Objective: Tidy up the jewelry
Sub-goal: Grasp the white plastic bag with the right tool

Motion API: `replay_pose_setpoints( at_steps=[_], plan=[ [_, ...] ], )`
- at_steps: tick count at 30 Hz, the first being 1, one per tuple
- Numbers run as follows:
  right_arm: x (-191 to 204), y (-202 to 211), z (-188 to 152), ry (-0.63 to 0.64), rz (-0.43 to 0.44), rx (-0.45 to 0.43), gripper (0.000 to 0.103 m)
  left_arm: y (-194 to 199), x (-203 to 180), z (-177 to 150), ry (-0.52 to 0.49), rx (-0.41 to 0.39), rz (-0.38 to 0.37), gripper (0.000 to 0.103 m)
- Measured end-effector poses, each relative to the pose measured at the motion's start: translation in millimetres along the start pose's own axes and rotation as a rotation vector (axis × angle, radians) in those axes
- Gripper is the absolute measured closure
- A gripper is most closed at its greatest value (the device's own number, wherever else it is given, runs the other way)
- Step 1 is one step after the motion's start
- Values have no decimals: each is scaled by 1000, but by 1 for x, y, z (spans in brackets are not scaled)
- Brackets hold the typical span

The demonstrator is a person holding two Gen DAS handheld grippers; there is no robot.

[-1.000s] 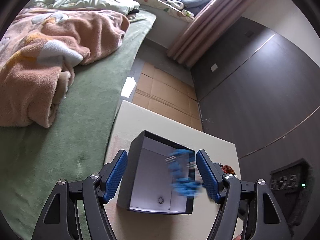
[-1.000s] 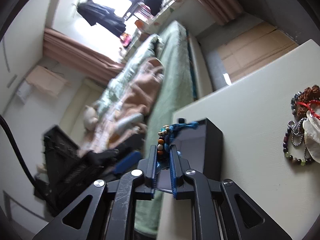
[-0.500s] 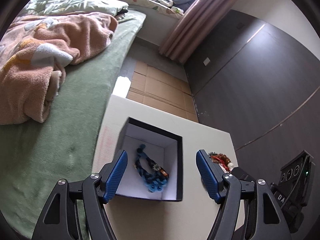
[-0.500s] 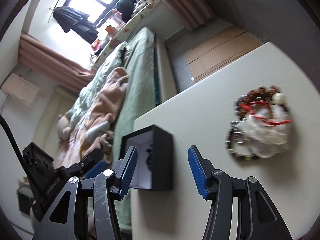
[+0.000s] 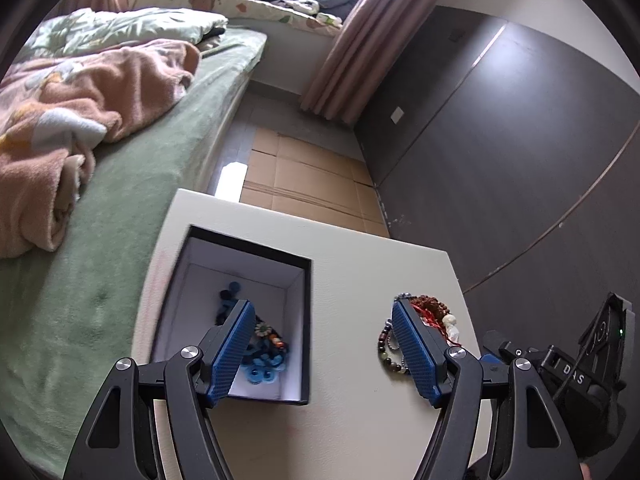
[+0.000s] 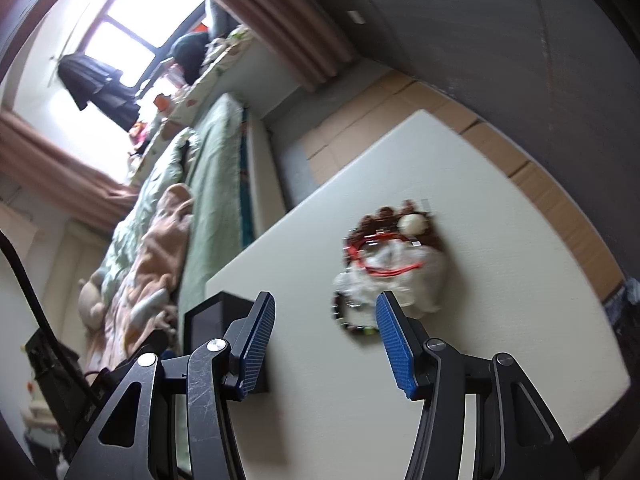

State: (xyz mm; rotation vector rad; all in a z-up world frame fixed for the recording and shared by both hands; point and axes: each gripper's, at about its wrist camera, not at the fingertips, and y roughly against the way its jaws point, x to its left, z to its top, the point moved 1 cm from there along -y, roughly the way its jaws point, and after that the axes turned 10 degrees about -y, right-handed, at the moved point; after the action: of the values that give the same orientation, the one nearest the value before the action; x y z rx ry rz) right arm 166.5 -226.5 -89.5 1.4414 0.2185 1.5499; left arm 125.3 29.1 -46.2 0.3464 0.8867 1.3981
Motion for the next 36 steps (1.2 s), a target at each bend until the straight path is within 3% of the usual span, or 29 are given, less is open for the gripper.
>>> replay_pose_setpoints(
  at_steps=[7, 18, 19, 20, 21, 23, 36],
  plan=[
    [-23, -8, 12, -72, -75, 8, 49, -16, -19, -2, -68, 21, -6, 31],
    [-38, -51, 15, -64, -163, 127, 50, -38, -33, 1, -107, 50, -15, 31],
    [-40, -54, 15, -70, -166, 137, 61, -40, -35, 1, -109, 52, -15, 31],
    [-43, -55, 16, -79, -163, 139, 79, -42, -35, 1, -111, 55, -15, 31],
    [-45, -56, 16, -92, -161, 144, 81, -44, -36, 2, -112, 57, -16, 31],
    [-49, -50, 20, -116, -121, 142, 98, -48, -38, 2, -118, 63, -18, 31],
    [-8, 14, 36, -47, 111, -6, 98, -70, -57, 6, -168, 72, -52, 32]
  ],
)
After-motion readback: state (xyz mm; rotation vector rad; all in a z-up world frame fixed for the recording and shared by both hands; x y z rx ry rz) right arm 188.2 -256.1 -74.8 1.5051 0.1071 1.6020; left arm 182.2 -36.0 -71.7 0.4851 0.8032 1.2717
